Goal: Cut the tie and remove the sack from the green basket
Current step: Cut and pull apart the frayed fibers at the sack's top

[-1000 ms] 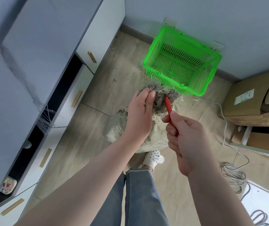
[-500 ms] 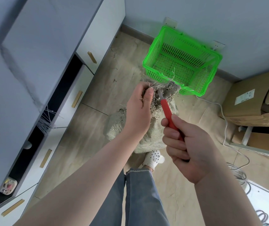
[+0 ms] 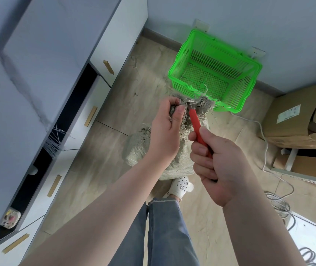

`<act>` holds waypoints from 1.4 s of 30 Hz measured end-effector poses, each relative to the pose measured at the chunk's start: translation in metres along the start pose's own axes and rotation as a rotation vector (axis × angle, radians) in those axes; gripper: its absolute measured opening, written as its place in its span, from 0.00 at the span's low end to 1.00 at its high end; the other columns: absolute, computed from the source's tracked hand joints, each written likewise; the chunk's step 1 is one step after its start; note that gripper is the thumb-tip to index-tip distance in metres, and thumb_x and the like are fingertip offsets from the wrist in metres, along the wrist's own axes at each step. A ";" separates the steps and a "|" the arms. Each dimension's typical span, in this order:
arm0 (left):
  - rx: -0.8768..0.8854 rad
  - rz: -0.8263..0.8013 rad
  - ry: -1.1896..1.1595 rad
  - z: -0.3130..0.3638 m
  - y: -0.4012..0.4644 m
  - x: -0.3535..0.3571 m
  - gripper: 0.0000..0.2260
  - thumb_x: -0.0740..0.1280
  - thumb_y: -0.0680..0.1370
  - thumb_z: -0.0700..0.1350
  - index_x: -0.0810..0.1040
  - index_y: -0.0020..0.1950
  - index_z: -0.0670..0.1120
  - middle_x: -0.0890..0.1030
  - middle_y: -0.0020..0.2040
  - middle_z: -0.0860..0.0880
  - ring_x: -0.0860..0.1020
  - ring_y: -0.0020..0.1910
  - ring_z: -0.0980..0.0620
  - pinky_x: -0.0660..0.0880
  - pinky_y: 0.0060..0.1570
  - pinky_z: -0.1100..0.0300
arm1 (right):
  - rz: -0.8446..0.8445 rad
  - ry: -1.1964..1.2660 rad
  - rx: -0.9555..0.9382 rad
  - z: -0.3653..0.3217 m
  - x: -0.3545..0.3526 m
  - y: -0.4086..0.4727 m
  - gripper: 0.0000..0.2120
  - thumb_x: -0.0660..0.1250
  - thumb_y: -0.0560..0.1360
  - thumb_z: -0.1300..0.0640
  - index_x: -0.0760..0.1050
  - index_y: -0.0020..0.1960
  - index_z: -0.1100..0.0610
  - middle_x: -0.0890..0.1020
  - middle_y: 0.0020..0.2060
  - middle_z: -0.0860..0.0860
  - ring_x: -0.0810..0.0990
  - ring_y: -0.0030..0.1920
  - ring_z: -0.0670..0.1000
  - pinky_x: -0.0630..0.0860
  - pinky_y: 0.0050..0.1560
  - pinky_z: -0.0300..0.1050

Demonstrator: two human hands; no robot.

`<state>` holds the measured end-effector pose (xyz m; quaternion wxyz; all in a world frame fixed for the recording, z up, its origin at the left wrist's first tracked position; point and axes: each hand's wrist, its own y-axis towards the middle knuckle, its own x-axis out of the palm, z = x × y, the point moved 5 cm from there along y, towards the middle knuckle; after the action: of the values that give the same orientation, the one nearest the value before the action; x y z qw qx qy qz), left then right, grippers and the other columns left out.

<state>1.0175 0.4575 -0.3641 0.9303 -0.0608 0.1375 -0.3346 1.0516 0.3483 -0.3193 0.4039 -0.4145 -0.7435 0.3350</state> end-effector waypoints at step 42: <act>-0.353 -0.290 -0.370 -0.010 0.017 0.006 0.10 0.65 0.80 0.45 0.74 0.40 0.44 0.71 0.33 0.44 0.68 0.33 0.48 0.66 0.33 0.58 | 0.121 -0.307 -0.136 -0.023 -0.021 0.017 0.15 0.59 0.82 0.55 0.76 0.40 0.61 0.65 0.24 0.48 0.56 0.20 0.42 0.52 0.17 0.32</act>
<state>1.0297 0.4665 -0.3787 0.8571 -0.3007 0.0116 -0.4181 1.0851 0.3406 -0.3301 0.2359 -0.4288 -0.7912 0.3668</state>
